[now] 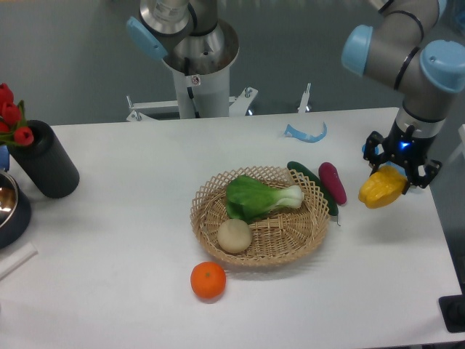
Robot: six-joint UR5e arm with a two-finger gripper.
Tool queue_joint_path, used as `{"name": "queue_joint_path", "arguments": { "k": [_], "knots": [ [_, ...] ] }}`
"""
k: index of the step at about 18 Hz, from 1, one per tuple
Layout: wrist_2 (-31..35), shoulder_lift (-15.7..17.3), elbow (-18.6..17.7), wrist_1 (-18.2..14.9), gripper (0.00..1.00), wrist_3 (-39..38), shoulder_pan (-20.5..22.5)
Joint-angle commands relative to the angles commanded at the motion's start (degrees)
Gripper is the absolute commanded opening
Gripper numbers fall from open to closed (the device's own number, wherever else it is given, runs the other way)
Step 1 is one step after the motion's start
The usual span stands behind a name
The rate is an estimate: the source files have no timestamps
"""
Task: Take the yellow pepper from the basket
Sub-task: 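Hold the yellow pepper raised beside the basket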
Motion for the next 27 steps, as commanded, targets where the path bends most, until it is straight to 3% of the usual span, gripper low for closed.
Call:
{"name": "queue_joint_path", "arguments": {
  "k": [2, 3, 5, 9, 11, 17, 20, 27],
  "knots": [
    [0.0, 0.1, -0.4, -0.1, 0.66, 0.0, 0.0],
    [0.0, 0.1, -0.4, -0.1, 0.73, 0.0, 0.1],
    [-0.3, 0.1, -0.7, 0.1, 0.75, -0.1, 0.0],
    [-0.1, 0.1, -0.4, 0.3, 0.74, 0.0, 0.0],
    [-0.4, -0.2, 0.0, 0.9, 0.66, 0.3, 0.1],
    [0.8, -0.9, 2.5, 1.2, 0.63, 0.9, 0.0],
    [5.3, -1.8, 3.2, 1.2, 0.63, 1.3, -0.3],
    [5.2, -1.7, 3.3, 1.1, 0.63, 0.8, -0.4]
  ]
}}
